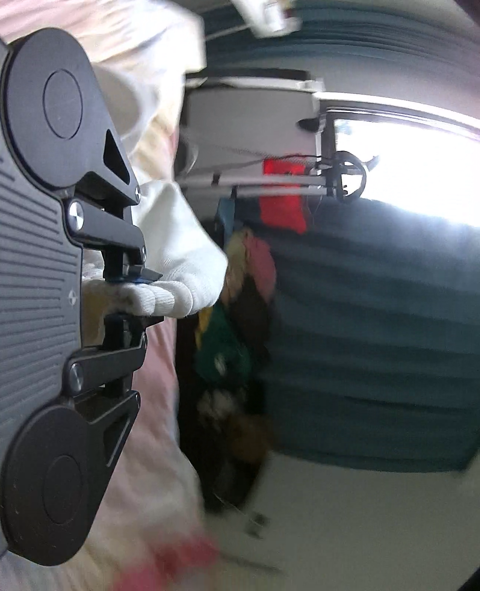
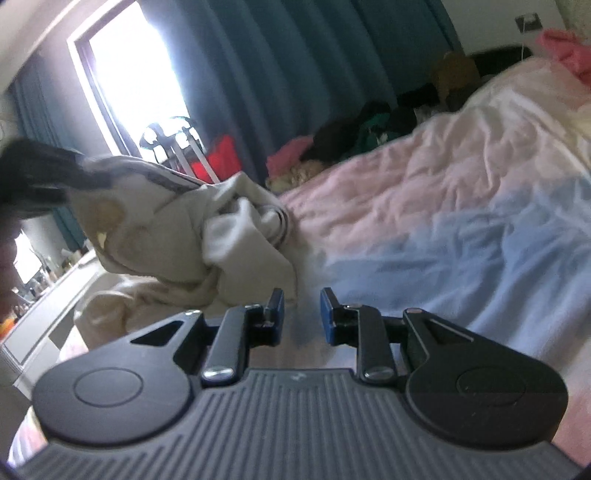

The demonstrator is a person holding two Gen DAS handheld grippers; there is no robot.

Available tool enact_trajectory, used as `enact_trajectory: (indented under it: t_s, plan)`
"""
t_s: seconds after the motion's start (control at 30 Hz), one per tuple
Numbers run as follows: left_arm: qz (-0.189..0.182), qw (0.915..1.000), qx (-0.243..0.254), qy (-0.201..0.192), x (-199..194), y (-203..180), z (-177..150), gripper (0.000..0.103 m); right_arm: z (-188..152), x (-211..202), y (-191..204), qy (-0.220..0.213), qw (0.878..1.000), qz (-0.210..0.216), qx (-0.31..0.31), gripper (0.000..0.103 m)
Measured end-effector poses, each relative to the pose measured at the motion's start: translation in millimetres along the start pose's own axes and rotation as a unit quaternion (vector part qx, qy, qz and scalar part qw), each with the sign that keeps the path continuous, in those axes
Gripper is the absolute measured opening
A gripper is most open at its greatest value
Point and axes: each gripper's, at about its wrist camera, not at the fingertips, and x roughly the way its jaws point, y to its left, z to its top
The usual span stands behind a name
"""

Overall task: Fold clothes
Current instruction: 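Grasp a ribbed cuff of the cream sweatpants with the left gripper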

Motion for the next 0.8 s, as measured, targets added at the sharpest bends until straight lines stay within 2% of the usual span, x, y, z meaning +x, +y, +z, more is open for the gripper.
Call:
enact_trajectory:
  t_s: [0.17, 0.23, 0.33, 0.4, 0.47, 0.53, 0.6, 0.7, 0.77, 0.8]
  plan:
    - [-0.069, 0.9927, -0.087, -0.047, -102.7, 37.2, -12.8, 0.015, 5.4, -23.4, 16.9, -0.036, 0.998, 0.020, -0.038, 0.025]
    - [-0.078, 0.9905, -0.104, -0.045, -131.1, 57.1, -29.7, 0.015, 3.9, -35.3, 28.0, -0.037, 0.997, 0.027, -0.061, 0.025]
    - [-0.061, 0.9908, -0.115, -0.037, -158.5, 91.1, -59.2, 0.015, -2.6, -53.5, 47.8, -0.028, 0.994, 0.031, -0.098, 0.025]
    - [-0.048, 0.9900, -0.130, -0.028, -167.7, 120.4, -78.4, 0.015, -9.5, -63.0, 62.6, -0.007, 0.993, 0.032, -0.115, 0.027]
    - [-0.031, 0.9881, -0.148, -0.025, -169.4, 151.2, -93.6, 0.016, -17.6, -67.2, 71.4, 0.024, 0.992, 0.045, -0.113, 0.035]
    - [-0.018, 0.9846, -0.172, -0.021, -171.7, 180.6, -106.4, 0.016, -26.2, -68.8, 77.6, 0.060, 0.991, 0.061, -0.104, 0.065]
    - [-0.006, 0.9839, -0.177, -0.025, -171.8, 199.3, -110.6, 0.016, -38.7, -63.7, 85.2, 0.097, 0.987, 0.070, -0.107, 0.075]
    - [0.013, 0.9825, -0.183, -0.030, -172.1, 227.4, -116.8, 0.017, -62.4, -46.6, 103.7, 0.164, 0.971, 0.084, -0.155, 0.073]
    - [0.017, 0.9813, -0.189, -0.032, -169.1, 236.7, -118.0, 0.017, -78.9, -34.0, 113.6, 0.186, 0.962, 0.072, -0.187, 0.073]
    - [0.018, 0.9806, -0.193, -0.032, -166.7, 238.7, -117.7, 0.017, -82.3, -26.1, 113.5, 0.189, 0.962, 0.068, -0.184, 0.072]
